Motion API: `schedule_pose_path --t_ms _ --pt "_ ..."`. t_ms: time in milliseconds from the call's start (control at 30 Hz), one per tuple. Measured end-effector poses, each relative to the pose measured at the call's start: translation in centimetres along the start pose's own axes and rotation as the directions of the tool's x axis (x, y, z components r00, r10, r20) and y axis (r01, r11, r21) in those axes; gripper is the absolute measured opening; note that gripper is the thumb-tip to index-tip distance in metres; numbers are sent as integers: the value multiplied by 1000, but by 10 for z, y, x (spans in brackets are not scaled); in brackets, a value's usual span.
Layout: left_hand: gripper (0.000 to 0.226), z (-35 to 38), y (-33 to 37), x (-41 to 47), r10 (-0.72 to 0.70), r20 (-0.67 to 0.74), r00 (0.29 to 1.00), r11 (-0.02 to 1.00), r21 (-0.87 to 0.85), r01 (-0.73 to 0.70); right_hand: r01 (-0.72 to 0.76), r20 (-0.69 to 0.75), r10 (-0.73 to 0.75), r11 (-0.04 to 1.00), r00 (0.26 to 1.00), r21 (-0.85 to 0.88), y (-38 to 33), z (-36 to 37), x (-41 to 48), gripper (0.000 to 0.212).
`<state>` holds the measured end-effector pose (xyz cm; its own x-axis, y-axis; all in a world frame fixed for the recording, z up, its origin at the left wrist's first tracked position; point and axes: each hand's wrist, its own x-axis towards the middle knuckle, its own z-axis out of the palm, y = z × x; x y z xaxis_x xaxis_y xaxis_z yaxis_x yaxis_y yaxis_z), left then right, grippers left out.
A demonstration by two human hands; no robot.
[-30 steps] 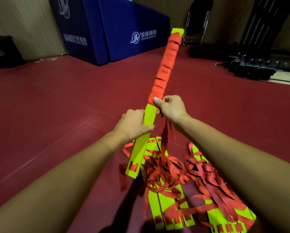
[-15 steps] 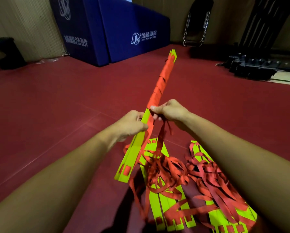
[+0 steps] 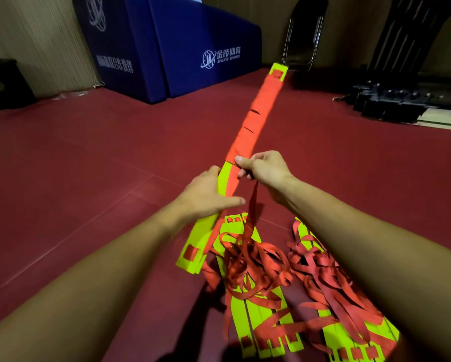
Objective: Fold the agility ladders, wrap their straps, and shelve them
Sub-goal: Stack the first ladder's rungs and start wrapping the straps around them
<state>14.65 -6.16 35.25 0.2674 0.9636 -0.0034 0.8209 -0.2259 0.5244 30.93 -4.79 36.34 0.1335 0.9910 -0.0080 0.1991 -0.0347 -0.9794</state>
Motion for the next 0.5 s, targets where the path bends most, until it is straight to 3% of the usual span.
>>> schedule_pose_path --t_ms 100,200,333,433,500 --pt "67 0 3 -3 74 -108 991 950 309 -37 17 -52 -24 991 998 -130 6 1 4 35" --pt "53 -1 6 -2 59 -138 989 910 414 4 73 -5 -77 954 997 -291 5 1 3 31" --pt "27 -2 -3 3 -79 -92 993 976 194 96 267 221 -190 877 956 -399 -6 -1 -4 20" --pt "26 -5 -3 5 -113 -30 993 991 74 115 348 213 -277 789 937 -507 -7 -2 -4 8" --pt "20 -4 -2 5 -118 3 993 993 6 118 362 189 -309 756 932 -545 -5 -2 -5 11"
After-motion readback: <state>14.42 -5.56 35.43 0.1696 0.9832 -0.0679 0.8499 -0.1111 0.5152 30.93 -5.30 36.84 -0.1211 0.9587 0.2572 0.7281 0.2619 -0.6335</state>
